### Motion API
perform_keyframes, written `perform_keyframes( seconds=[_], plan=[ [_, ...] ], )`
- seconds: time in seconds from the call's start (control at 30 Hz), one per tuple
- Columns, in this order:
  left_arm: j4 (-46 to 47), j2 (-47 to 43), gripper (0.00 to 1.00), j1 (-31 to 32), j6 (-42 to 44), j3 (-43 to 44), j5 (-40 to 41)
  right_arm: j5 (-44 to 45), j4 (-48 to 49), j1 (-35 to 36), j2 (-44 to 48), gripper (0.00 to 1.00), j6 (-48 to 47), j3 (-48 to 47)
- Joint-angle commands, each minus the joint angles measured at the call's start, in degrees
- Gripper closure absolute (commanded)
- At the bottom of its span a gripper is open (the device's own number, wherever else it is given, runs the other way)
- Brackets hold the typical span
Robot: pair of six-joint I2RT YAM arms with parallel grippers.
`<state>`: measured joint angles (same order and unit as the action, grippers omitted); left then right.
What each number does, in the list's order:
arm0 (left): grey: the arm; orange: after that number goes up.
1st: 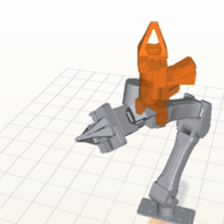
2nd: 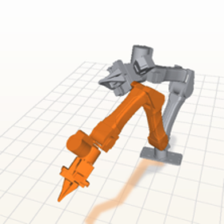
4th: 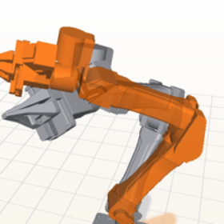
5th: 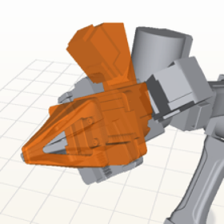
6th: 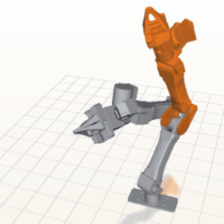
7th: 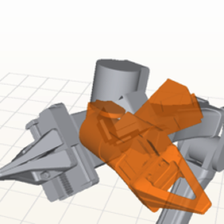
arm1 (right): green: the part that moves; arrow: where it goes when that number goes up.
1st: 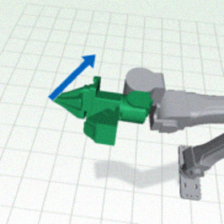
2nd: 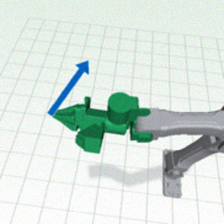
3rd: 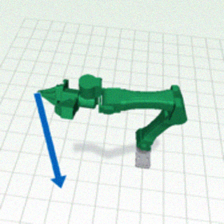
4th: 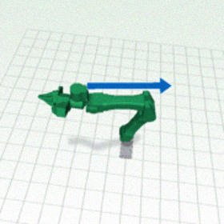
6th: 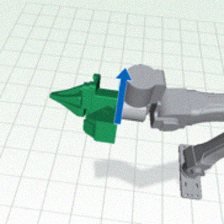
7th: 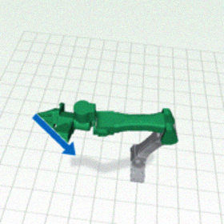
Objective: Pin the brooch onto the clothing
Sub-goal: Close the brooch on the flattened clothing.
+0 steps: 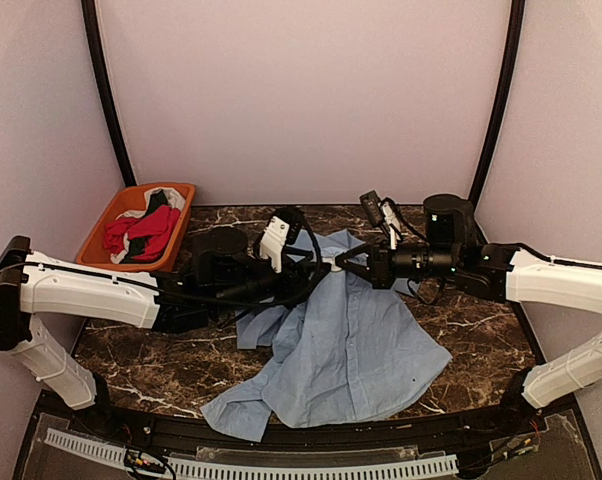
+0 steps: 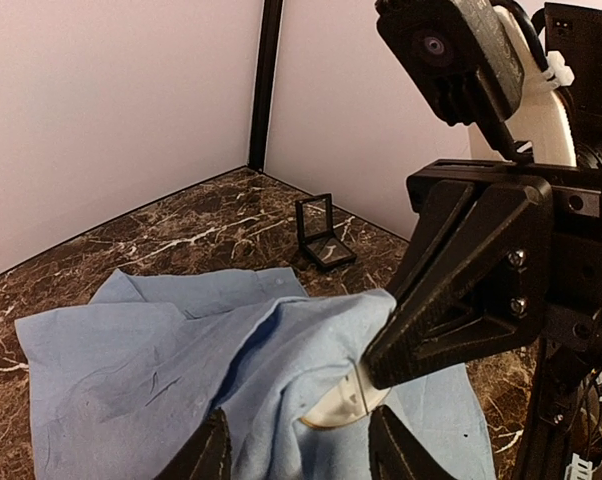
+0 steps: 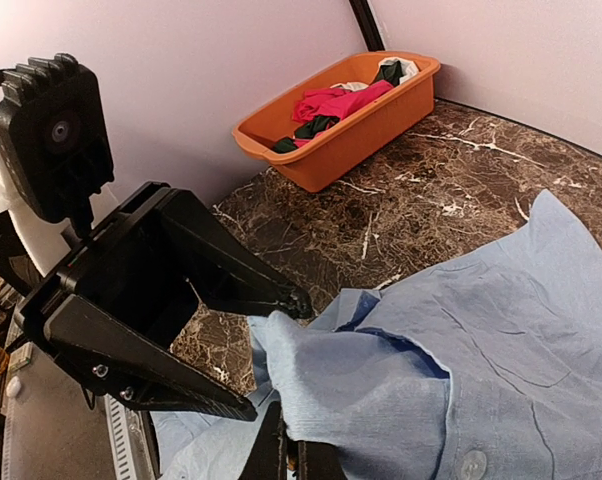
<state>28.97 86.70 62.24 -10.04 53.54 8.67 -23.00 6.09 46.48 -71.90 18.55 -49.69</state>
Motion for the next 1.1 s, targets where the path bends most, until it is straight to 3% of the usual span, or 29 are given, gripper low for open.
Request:
perform_keyframes(
  seconds=[0.0,0.83,0.97,1.07],
  plan=[
    [-1.43,0.15,0.53,-0.16,1.50,1.47,1.28,-0.46,1.74,0.44,0.89,1.00,0.40,-1.37],
    [0.05,0.14,0.50,-0.16,1.11,1.30,0.54,0.79,0.77,0.89,0.39,1.00,-0.31,-1.46],
    [-0.06,0.69,0.54,-0.30,1.47,1.59,1.06,0.57,0.71,0.89,0.45,1.00,-0.42,-1.55],
    [-0.21,1.18,0.64,-0.32,1.73,2.00,0.88,0.51,0.67,0.97,0.53,1.00,-0.43,-1.55]
  ],
)
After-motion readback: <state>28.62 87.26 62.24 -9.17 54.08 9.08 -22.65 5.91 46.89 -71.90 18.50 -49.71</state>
